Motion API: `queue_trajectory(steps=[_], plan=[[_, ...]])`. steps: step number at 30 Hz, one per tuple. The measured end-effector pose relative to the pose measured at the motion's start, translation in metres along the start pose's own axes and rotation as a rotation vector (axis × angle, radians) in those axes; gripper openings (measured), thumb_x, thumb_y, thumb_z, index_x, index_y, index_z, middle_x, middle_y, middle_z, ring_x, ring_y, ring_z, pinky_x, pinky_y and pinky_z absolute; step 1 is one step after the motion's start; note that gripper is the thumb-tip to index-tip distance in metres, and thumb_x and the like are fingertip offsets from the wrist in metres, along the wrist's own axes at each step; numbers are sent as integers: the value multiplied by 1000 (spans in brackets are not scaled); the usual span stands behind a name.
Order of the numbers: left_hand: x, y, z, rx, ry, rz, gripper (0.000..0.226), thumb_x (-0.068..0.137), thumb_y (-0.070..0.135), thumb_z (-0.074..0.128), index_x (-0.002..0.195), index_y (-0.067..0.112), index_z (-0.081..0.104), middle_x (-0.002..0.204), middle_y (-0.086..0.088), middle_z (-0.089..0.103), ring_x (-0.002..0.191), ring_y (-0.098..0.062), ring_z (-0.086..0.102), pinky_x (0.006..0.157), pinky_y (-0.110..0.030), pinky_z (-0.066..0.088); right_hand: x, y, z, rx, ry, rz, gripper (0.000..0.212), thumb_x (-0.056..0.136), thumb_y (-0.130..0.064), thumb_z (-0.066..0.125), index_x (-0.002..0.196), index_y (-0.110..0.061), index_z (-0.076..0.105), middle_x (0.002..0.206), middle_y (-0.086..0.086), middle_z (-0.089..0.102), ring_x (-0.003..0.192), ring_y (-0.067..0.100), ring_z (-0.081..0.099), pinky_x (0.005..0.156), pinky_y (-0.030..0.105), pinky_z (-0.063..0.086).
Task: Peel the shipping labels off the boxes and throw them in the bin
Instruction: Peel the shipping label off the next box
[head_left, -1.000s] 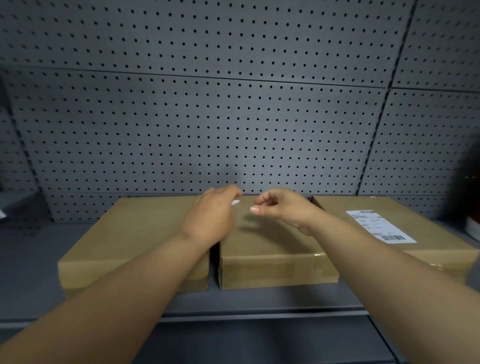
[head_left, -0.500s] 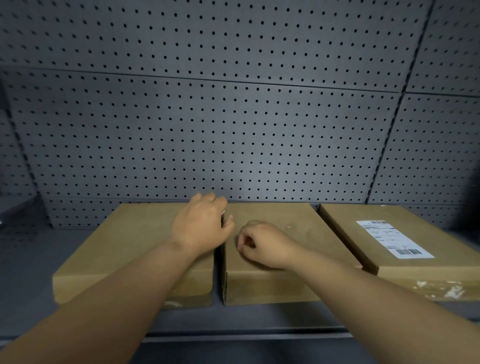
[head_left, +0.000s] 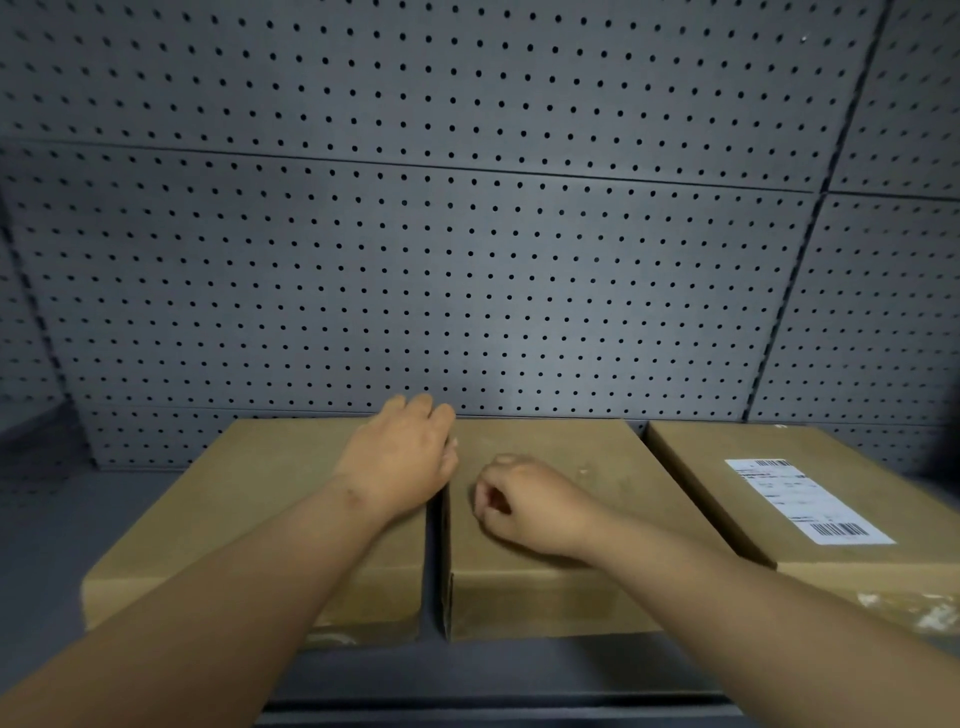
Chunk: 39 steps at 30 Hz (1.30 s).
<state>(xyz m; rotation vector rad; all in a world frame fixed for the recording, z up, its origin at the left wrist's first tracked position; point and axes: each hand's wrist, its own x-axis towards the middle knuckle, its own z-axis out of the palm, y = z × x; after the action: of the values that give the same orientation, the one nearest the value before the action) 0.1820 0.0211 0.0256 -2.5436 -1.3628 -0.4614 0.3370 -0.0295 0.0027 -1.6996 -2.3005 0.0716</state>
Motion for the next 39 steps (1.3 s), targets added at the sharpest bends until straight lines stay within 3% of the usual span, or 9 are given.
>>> queue_trajectory(steps=[3, 7, 13, 16, 20, 27, 31, 35, 39], plan=[[2, -3, 0, 3, 14, -9, 26, 96, 34, 34, 106, 14, 48, 106, -5, 52, 98, -23, 47, 84, -37, 49, -3, 25, -10, -24, -37, 82, 14, 85, -17, 55, 92, -11, 65, 92, -1, 52, 94, 20, 57, 90, 28, 46], [3, -2, 2, -2, 17, -14, 25, 96, 33, 34, 107, 15, 48, 107, -5, 53, 99, -23, 47, 84, -38, 50, 11, 30, -6, -28, 75, 201, 18, 86, -16, 53, 95, -7, 65, 104, 11, 61, 99, 27, 59, 89, 29, 45], [7, 0, 3, -4, 55, 8, 22, 96, 30, 34, 104, 14, 47, 105, -5, 53, 96, -22, 47, 81, -37, 49, 10, 6, 2, -2, 22, -11, 15, 85, -16, 53, 92, -8, 65, 100, 11, 62, 94, 25, 57, 86, 31, 44], [7, -1, 1, -6, 72, 2, 22, 97, 30, 33, 104, 15, 47, 103, -3, 53, 94, -21, 46, 79, -34, 47, 6, 27, -9, -14, -18, 44, 16, 84, -14, 54, 93, -7, 65, 98, 8, 60, 96, 24, 58, 84, 25, 41], [7, -1, 3, 5, 62, -9, 23, 97, 31, 33, 105, 14, 47, 104, -4, 53, 96, -22, 48, 81, -36, 49, 24, 36, -7, -9, 79, 184, 18, 86, -13, 52, 94, -3, 66, 98, 11, 62, 101, 26, 57, 84, 26, 41], [8, -2, 3, 25, 81, 2, 23, 97, 30, 33, 105, 14, 47, 105, -4, 54, 97, -23, 49, 81, -36, 48, 28, 17, 7, 32, 14, -31, 14, 86, -15, 53, 90, -7, 64, 99, 11, 62, 92, 25, 57, 83, 30, 45], [7, -7, 2, 48, 75, 4, 24, 97, 31, 32, 105, 14, 47, 105, -4, 54, 95, -21, 50, 78, -34, 46, 27, 45, -7, 13, 2, 89, 16, 86, -13, 54, 95, -5, 65, 105, 10, 64, 93, 21, 55, 74, 19, 34], [8, -8, 3, 56, 71, -9, 24, 97, 31, 32, 106, 14, 48, 106, -4, 55, 97, -23, 50, 80, -34, 47, 44, 39, 2, -8, 89, 202, 24, 89, -13, 47, 92, 0, 66, 101, 17, 67, 98, 31, 60, 83, 32, 46], [10, -6, 4, 57, 74, -4, 24, 97, 30, 33, 105, 13, 48, 107, -5, 56, 98, -23, 50, 80, -35, 46, 44, 11, 14, 45, 58, 5, 19, 87, -14, 50, 90, -2, 64, 100, 17, 63, 94, 31, 58, 87, 36, 48]])
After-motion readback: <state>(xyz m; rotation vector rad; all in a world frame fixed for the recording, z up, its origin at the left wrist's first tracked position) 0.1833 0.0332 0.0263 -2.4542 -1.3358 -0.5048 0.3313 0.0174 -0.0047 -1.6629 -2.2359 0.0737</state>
